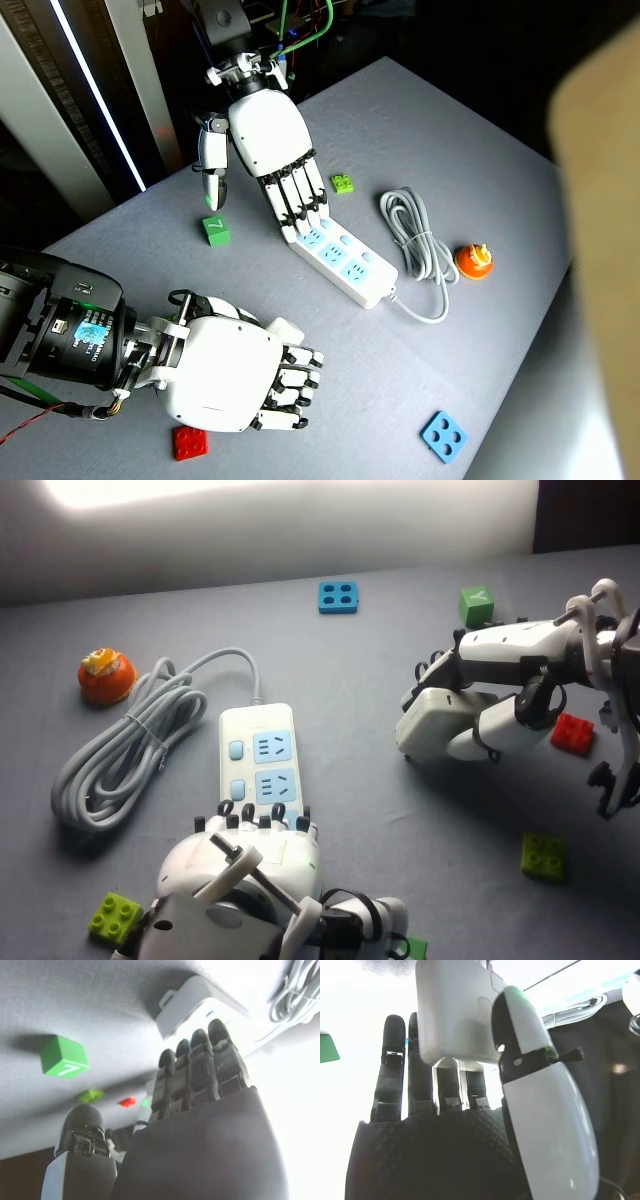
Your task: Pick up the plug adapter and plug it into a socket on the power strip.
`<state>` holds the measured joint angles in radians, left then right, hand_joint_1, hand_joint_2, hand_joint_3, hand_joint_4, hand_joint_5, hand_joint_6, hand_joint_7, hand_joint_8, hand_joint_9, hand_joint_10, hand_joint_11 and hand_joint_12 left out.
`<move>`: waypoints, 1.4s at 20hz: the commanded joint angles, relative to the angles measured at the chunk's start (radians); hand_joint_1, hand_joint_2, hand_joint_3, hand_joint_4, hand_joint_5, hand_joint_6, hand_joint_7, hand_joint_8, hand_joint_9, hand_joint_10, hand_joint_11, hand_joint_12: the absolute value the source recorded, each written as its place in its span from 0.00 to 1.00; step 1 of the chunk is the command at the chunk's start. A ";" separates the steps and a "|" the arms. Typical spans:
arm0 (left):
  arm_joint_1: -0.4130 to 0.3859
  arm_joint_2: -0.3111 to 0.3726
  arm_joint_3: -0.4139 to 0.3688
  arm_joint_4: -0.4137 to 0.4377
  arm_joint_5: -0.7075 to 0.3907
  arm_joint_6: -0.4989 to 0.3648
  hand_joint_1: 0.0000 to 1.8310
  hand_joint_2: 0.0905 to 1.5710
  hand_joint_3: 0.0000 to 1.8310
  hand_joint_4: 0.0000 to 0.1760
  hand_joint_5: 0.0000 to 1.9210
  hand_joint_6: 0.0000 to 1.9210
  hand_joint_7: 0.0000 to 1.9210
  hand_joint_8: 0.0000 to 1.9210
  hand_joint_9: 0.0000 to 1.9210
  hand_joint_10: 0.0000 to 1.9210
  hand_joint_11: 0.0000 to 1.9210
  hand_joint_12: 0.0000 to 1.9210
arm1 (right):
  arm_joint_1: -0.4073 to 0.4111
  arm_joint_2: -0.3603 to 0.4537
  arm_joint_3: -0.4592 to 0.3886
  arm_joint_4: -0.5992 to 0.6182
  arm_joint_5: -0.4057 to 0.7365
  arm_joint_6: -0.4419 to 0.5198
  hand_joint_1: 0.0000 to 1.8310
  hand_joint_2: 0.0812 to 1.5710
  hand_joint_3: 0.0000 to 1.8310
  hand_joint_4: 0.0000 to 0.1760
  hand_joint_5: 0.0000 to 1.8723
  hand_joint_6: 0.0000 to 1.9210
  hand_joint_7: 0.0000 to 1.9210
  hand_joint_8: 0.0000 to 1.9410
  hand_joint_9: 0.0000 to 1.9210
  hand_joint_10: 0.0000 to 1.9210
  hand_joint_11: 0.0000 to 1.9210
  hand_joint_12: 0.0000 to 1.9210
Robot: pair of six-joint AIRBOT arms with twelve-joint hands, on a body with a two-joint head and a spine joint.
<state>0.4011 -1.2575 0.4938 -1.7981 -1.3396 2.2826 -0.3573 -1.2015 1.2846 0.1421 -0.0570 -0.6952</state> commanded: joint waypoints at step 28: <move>0.076 0.037 -0.049 0.094 0.026 -0.011 0.00 0.77 0.00 0.00 0.05 0.00 0.04 0.00 0.05 0.00 0.00 0.17 | 0.251 0.067 -0.049 0.006 -0.108 -0.112 0.75 0.72 0.00 0.00 0.44 0.50 0.49 0.57 0.42 0.75 0.36 0.79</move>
<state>0.4747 -1.2232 0.4515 -1.7351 -1.3006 2.2711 -0.1192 -1.1412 1.2388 0.1371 -0.2554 -0.8192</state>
